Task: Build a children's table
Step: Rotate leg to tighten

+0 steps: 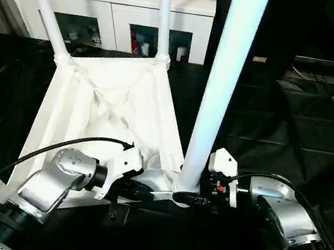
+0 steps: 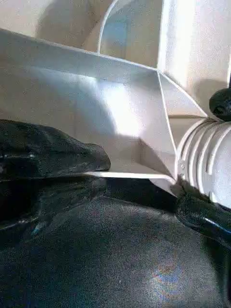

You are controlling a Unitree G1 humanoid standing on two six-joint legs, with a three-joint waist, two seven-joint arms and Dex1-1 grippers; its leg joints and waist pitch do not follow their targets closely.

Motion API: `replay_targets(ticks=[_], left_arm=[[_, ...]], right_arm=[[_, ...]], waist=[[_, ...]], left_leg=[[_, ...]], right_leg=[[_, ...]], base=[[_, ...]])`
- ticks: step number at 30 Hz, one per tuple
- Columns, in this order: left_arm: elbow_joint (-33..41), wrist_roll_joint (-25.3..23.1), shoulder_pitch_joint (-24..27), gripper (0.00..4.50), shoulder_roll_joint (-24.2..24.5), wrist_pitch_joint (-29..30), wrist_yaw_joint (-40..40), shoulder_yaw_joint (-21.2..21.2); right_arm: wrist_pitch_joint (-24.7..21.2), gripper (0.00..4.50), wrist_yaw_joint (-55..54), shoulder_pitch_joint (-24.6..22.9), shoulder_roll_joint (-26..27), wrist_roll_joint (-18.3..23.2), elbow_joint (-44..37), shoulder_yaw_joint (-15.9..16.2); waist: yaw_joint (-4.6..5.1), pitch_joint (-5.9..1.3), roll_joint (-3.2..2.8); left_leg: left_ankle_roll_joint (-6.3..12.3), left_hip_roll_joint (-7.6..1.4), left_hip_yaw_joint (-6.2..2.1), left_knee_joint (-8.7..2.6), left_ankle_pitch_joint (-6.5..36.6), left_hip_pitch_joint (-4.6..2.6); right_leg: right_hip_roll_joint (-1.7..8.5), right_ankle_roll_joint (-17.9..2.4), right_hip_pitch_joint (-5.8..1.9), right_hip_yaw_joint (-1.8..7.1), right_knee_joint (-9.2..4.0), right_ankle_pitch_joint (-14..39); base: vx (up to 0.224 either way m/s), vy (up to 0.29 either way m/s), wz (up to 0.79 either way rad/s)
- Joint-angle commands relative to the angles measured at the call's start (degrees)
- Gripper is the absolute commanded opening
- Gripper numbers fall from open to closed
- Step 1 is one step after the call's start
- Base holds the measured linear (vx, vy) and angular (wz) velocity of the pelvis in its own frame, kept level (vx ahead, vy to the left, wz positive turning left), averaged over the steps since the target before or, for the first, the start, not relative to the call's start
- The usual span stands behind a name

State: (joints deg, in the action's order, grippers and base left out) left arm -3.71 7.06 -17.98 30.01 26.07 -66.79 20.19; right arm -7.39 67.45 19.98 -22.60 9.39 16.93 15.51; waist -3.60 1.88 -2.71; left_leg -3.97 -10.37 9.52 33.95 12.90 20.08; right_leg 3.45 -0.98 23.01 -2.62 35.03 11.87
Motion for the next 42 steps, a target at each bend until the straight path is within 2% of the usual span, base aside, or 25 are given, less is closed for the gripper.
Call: replay_targets(ticks=[1,5,10,17,18,21,22,25,28,30,32,33,34,37,38,42], left_arm=[[1.1,1.0,1.4,0.0,0.5,1.2,-2.9,2.4],[1.3,1.1,1.6,0.0,0.8,1.4,-2.8,2.6],[1.7,1.3,1.7,0.0,1.1,2.0,-3.1,2.7],[1.6,1.3,1.7,0.0,1.4,2.4,-3.3,2.8],[1.3,1.1,1.6,0.0,1.3,2.2,-3.1,2.9],[-0.8,-0.4,0.6,0.0,-0.6,1.2,0.1,2.7],[-2.8,-1.8,-0.4,0.0,-2.2,1.0,2.7,2.8],[-4.9,-3.0,-1.5,0.0,-3.9,0.7,5.2,3.1],[-9.5,-5.1,-4.3,0.0,-8.5,0.7,11.3,3.0],[-12.2,-5.8,-5.9,0.0,-11.3,1.1,15.3,2.2],[-17.0,-6.8,-8.3,0.0,-15.3,1.9,21.1,0.5],[-18.5,-7.0,-9.0,0.0,-16.4,2.0,22.6,0.2],[-20.1,-7.2,-9.6,0.0,-17.6,2.0,24.2,-0.4],[-23.7,-7.7,-11.0,0.0,-19.6,2.4,26.3,-0.8],[-25.1,-8.1,-11.6,0.0,-20.2,2.4,27.1,-1.0],[-26.2,-8.1,-12.0,0.0,-20.5,2.1,27.1,-1.2]], right_arm=[[-0.6,3.04,-0.4,0.4,0.0,0.3,-0.1,-0.6],[-0.7,2.77,-0.4,0.3,0.0,0.6,-0.1,-0.5],[-1.0,2.72,-0.3,0.1,0.1,0.7,-0.2,-0.3],[-1.1,2.71,-0.6,-0.4,0.4,0.7,-0.5,-0.2],[-0.5,2.71,-1.6,-0.4,0.7,0.3,-0.1,-0.3],[0.4,2.71,-7.9,0.7,3.3,-1.6,2.8,-1.3],[0.8,2.71,-13.4,1.4,6.0,-2.5,5.0,-2.4],[0.6,2.7,-18.5,1.8,9.0,-2.7,6.8,-3.6],[-0.7,2.7,-25.2,1.7,13.8,-2.3,8.2,-4.9],[-1.5,2.7,-28.6,1.8,15.8,-2.5,8.8,-5.5],[-2.4,2.7,-34.3,2.7,18.9,-3.0,10.9,-6.9],[-2.5,2.7,-36.4,3.2,20.0,-3.2,11.8,-7.4],[-2.4,2.7,-38.4,3.6,20.8,-3.6,12.6,-7.7],[-1.0,2.7,-38.9,4.1,22.1,-5.8,13.2,-5.5],[-0.5,2.7,-38.7,4.0,22.5,-7.2,13.0,-4.2],[0.2,2.7,-37.7,3.7,22.6,-7.7,12.5,-3.2]], waist=[[-0.18,-2.96,0.1],[-0.18,-3.0,0.04],[-0.16,-3.0,0.09],[-0.16,-3.01,-0.14],[-0.13,-3.02,0.04],[0.03,-2.9,-0.26],[0.25,-2.71,-0.35],[0.8,-2.4,-0.3],[1.19,-2.06,-0.39],[1.22,-1.86,-0.38],[1.47,-1.44,-0.42],[1.45,-1.55,-0.41],[1.42,-1.72,-0.38],[1.31,-1.71,-0.38],[1.16,-1.77,-0.44],[1.04,-1.72,-0.36]], left_leg=[[5.41,-2.36,-0.61,-3.38,2.6,0.35],[5.54,-2.33,-0.61,-3.31,2.4,0.37],[5.46,-2.33,-0.59,-3.29,2.6,0.35],[5.15,-2.31,-0.64,-3.24,2.9,0.32],[5.12,-2.29,-0.6,-3.23,3.0,0.32],[4.42,-2.25,-0.65,-3.34,3.7,0.41],[3.66,-2.19,-0.63,-3.51,5.3,0.32],[1.26,-2.0,-0.76,-3.96,9.0,0.14],[0.24,-1.94,-0.75,-4.25,12.1,-0.29],[0.03,-1.93,-0.92,-4.43,13.7,-0.27],[-0.32,-1.7,-0.89,-4.52,17.7,-1.17],[-0.54,-1.63,-1.03,-4.47,17.7,-1.21],[-0.57,-1.64,-1.23,-4.59,16.8,-0.96],[0.37,-1.57,-1.18,-4.63,15.8,-0.57],[0.47,-1.74,-1.23,-4.71,15.8,-0.65],[1.07,-1.76,-1.25,-4.79,16.3,-0.52]], right_leg=[[4.06,-15.8,-3.67,2.34,-3.12,-1.2],[4.03,-15.9,-3.69,2.3,-3.08,-1.6],[4.02,-15.9,-3.71,2.3,-3.07,-1.3],[3.96,-16.0,-3.66,2.27,-3.01,-1.4],[3.96,-16.0,-3.68,2.29,-3.05,-1.3],[4.06,-15.8,-3.64,2.31,-3.17,0.3],[4.07,-15.4,-3.55,2.27,-3.56,2.8],[4.1,-13.0,-3.59,2.25,-4.43,11.4],[4.05,-11.0,-3.11,2.38,-5.29,18.0],[4.18,-9.7,-3.08,2.36,-5.58,21.9],[4.1,-7.6,-2.33,2.21,-6.57,29.1],[4.27,-7.2,-2.4,2.16,-6.6,30.1],[4.36,-6.5,-2.52,2.17,-6.64,30.5],[4.27,-6.0,-2.45,2.23,-6.75,29.2],[4.35,-6.3,-2.38,2.32,-6.63,28.4],[4.52,-6.2,-2.38,2.45,-6.66,29.4]], base=[[0.0,0.0,0.0],[0.0,0.0,0.0],[0.0,0.0,0.0],[0.0,0.0,0.0],[0.0,0.0,0.0],[0.0,0.0,0.0],[0.0,0.0,0.0],[0.0,0.0,0.0],[0.0,0.0,0.0],[0.0,0.0,0.0],[0.0,0.0,0.0],[0.0,0.0,0.0],[0.0,0.0,0.0],[0.0,0.0,0.0],[0.0,0.0,0.0],[0.0,0.0,0.0]])
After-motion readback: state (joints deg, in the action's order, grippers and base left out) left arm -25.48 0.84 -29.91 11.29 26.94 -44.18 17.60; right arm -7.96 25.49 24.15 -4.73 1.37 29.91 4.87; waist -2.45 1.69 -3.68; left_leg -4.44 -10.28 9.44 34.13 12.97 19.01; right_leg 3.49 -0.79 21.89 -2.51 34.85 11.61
